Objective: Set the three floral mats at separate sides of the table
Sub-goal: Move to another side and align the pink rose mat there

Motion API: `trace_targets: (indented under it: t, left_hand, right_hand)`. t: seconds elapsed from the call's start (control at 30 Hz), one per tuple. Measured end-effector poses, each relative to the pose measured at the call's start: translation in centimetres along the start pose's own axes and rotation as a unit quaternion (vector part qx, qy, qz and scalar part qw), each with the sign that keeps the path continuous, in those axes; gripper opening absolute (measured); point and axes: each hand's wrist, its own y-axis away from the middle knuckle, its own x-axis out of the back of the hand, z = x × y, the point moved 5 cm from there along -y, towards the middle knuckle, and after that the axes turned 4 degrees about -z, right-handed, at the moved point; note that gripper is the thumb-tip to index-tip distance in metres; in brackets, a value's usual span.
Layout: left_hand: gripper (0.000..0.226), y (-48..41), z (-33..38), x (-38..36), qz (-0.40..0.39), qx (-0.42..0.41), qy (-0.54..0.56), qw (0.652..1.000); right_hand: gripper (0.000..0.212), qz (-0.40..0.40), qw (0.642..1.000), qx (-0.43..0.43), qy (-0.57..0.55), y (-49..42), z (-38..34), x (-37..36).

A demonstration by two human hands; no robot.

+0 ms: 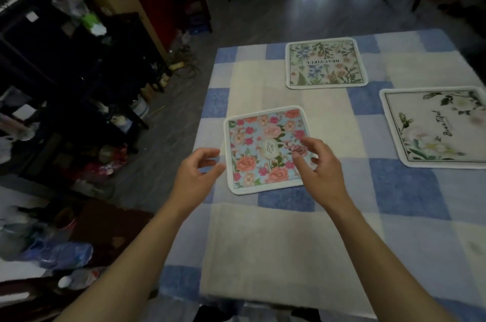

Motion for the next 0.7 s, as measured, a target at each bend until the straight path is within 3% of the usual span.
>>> trace_targets:
  t: [0.3, 0.5, 0.7]
  left_hand:
    - [0.021, -6.9, -2.7, 4.7, -0.107, -0.085, 0.076, 0.988]
    - [0.019, -9.0, -3.7, 5.7, -0.139, -0.096, 0.123, 0.978]
    - [0.019, -9.9, -3.6, 4.4, -0.161, -0.089, 0.098, 0.978]
  right_hand:
    - [0.037, 0.13, 0.988, -0.052, 0.071, 3.8, -4.6, -5.2]
    - [0.033, 0.151, 0.978, -0.052, 0.132, 5.3, -7.7, -7.2]
    - [0.034, 0.179, 0.973, -0.08, 0.117, 4.3, -6.3, -5.9]
